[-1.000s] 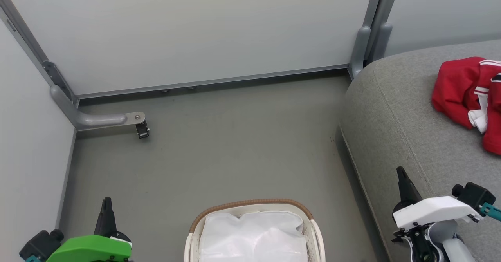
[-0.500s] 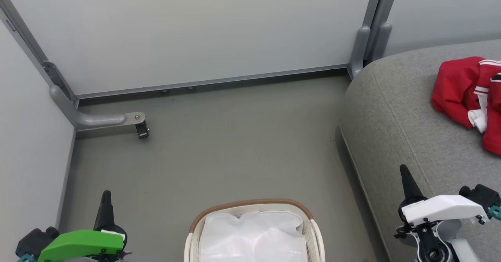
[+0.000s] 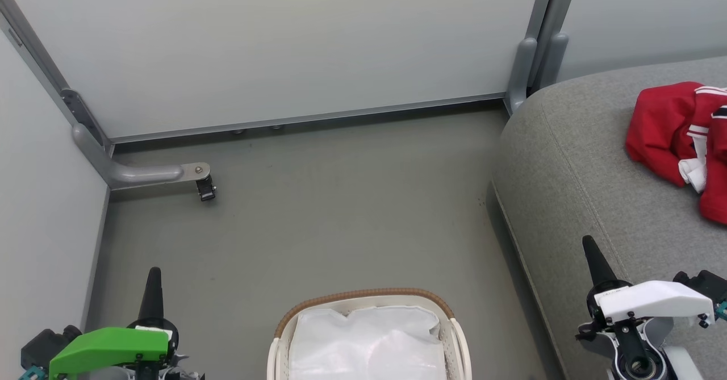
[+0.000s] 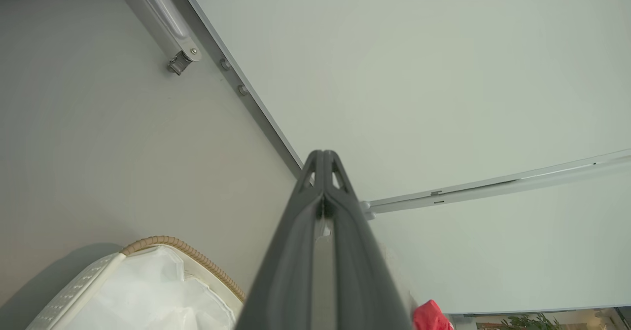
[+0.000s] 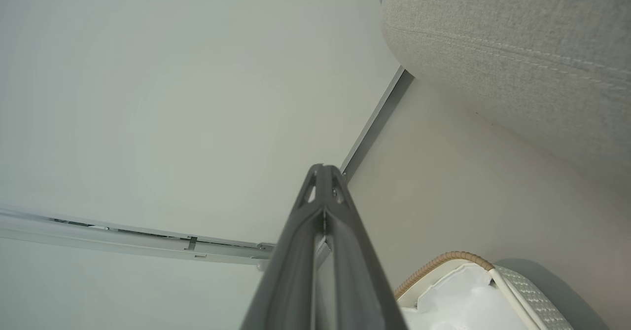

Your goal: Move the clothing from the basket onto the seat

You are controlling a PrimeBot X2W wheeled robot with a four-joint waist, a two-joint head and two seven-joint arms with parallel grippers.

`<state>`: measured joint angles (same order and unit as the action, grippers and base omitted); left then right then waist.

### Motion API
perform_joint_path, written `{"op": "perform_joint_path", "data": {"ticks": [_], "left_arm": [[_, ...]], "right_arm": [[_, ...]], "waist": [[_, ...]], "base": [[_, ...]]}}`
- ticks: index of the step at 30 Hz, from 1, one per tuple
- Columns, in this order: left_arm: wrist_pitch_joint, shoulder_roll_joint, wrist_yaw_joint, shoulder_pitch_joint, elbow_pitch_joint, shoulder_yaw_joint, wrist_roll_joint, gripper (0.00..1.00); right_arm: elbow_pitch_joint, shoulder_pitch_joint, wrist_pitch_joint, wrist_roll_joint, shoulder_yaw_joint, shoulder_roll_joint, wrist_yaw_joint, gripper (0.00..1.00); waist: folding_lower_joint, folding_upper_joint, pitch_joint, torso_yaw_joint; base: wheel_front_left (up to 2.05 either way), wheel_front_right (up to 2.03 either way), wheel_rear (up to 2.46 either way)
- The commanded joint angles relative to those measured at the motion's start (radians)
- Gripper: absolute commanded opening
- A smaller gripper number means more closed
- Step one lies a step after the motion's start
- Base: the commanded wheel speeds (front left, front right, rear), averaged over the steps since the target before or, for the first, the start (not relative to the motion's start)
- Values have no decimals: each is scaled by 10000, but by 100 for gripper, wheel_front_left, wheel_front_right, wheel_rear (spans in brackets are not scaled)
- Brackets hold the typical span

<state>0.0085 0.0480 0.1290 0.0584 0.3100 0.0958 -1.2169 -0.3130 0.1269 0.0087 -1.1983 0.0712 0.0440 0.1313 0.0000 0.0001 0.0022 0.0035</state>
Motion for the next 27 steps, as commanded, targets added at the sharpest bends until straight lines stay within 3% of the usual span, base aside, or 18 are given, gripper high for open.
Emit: {"op": "perform_joint_path", "data": {"ticks": [1,27], "left_arm": [[53,46,19,304,-123,46,-276,0],[634,43,25,464,-438,140,-2373,0]], "right_arm": [[131,-62,59,-272,49,63,-5,0],[463,-150,646,-2477,281,78,-7,0]], "waist": [[0,-1,0,-1],[0,-1,4,-18]], "base": [[0,0,0],[0,0,0]]}}
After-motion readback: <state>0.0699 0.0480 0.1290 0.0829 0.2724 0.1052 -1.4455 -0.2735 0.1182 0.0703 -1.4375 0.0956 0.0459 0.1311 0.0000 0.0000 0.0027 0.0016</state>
